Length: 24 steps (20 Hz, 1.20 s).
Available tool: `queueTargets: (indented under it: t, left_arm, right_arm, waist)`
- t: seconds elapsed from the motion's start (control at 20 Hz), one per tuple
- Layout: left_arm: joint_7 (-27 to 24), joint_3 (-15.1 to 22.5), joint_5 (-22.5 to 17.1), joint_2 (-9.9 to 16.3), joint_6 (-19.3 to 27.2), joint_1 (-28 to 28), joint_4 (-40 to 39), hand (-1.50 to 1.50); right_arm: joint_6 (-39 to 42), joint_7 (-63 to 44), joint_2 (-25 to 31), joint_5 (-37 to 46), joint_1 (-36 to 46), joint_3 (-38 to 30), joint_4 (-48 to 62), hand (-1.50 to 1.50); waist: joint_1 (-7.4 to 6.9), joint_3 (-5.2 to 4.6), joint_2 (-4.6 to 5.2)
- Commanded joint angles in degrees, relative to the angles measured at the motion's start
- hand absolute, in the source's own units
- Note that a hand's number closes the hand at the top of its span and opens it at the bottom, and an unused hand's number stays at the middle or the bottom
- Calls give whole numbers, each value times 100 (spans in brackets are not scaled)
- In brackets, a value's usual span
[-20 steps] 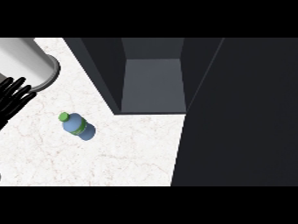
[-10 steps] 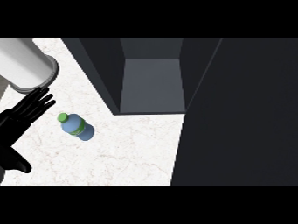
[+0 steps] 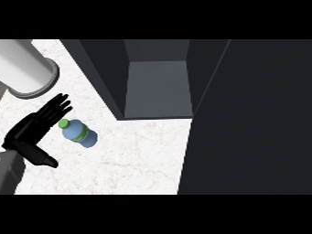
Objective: Pick up the bottled water, place it into the cabinet and close the cabinet
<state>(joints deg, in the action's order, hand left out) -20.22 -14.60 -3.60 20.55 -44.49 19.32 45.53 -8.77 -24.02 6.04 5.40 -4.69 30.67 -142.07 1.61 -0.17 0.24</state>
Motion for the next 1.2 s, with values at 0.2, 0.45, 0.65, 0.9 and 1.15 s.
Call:
queueTargets:
  t: [0.2,0.45,0.65,0.9,1.15]
  left_arm:
    - [-1572,319,718,-149,135,344,-1383,-150]
    - [-2017,385,822,-166,298,497,-1941,-150]
    - [-2294,341,784,-142,336,706,-2296,-150]
    - [-2687,348,785,-383,699,672,-2497,-150]
    - [-2820,297,691,-438,615,929,-2724,-150]
  right_arm:
    - [-231,-281,47,658,119,245,-347,-150]
    - [-305,-198,142,686,139,270,-312,-150]
    - [-425,-271,137,572,246,236,-276,-150]
    - [-462,-41,363,649,-16,341,-430,-150]
    - [-348,69,600,212,-75,55,-466,-150]
  waist:
    - [38,-9,12]
    - [33,-9,10]
    - [81,-18,30]
    - [85,-15,13]
    - [100,-12,37]
